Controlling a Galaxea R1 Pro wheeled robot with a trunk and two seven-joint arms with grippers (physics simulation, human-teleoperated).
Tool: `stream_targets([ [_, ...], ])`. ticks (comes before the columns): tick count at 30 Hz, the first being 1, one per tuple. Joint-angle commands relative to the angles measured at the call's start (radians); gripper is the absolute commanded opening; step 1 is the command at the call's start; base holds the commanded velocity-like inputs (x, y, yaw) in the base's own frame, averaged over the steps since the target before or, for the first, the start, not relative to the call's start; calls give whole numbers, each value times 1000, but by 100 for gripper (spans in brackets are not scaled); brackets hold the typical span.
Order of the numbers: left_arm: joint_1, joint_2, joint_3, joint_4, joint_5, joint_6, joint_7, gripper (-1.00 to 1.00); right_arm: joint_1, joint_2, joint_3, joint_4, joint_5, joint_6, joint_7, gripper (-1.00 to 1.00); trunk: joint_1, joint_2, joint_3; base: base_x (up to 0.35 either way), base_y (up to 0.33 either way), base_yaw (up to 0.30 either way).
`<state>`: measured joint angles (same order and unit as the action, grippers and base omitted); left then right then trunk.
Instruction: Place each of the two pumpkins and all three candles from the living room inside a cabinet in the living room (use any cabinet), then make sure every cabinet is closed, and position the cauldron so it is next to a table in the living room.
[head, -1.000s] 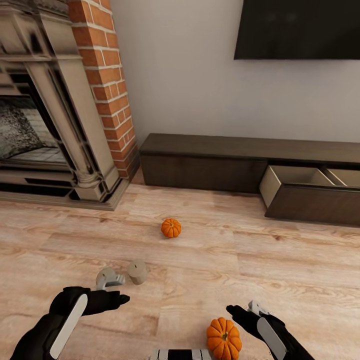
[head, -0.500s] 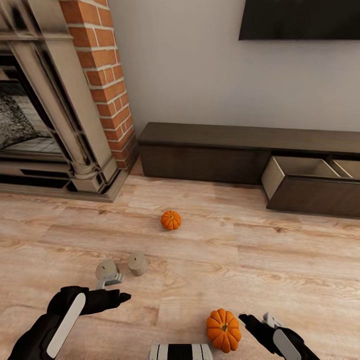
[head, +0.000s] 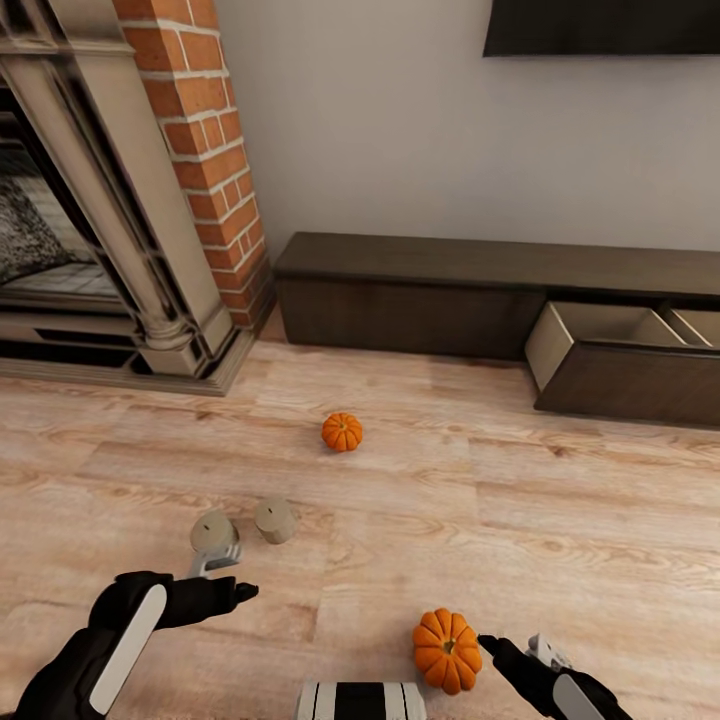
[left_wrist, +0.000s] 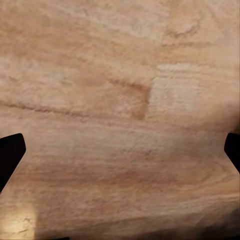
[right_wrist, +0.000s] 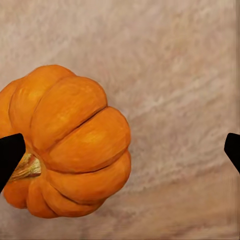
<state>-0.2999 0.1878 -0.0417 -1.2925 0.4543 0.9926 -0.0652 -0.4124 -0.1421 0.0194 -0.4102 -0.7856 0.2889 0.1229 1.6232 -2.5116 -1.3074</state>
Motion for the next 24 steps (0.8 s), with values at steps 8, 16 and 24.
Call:
stream_targets([
  [8,0,-2,0,-1,-8,3,-7,100,0,0,11,-1,6,-24,84,100,1,-1,-12,0,0,0],
  [16,0,-2,0,-1,-8,3,-7,100,0,1,13,-1,9,-42,137,100,1,-1,-12,0,0,0],
  [24,0,-2,0,-1,-8,3,-7,100,0,1,18,-1,34,-71,151,100,2,-1,-20,0,0,0],
])
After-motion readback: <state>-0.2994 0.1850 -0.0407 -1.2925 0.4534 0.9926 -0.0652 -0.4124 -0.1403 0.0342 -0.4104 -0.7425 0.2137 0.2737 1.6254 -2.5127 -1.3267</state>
